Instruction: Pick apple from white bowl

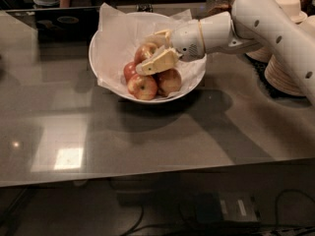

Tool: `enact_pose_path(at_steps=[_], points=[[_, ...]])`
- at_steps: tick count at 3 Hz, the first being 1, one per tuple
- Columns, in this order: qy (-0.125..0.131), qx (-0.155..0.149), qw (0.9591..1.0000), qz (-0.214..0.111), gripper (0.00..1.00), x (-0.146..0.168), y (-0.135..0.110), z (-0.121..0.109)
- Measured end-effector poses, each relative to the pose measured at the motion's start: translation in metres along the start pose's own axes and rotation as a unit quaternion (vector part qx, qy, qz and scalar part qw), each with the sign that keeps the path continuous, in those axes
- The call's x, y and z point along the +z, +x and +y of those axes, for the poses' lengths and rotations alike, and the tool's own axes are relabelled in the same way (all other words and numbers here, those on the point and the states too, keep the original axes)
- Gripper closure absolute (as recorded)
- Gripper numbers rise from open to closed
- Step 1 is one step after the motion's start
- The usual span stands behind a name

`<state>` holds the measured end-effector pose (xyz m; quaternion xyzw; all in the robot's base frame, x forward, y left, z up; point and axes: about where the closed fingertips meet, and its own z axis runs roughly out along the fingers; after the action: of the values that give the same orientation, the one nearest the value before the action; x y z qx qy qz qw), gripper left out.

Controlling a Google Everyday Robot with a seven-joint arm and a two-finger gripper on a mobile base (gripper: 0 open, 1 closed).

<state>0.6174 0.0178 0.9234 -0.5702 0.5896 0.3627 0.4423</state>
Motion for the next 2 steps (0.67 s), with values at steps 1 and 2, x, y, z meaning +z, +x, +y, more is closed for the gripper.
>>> enact_pose_path(at_steps=[1, 2], points=[[0.0, 0.0, 1.0, 0.0, 0.82, 0.0, 0.0001, -0.0001], [0.003, 0.006, 1.0, -0.004, 1.0, -0.0013, -0.0002, -0.0013]])
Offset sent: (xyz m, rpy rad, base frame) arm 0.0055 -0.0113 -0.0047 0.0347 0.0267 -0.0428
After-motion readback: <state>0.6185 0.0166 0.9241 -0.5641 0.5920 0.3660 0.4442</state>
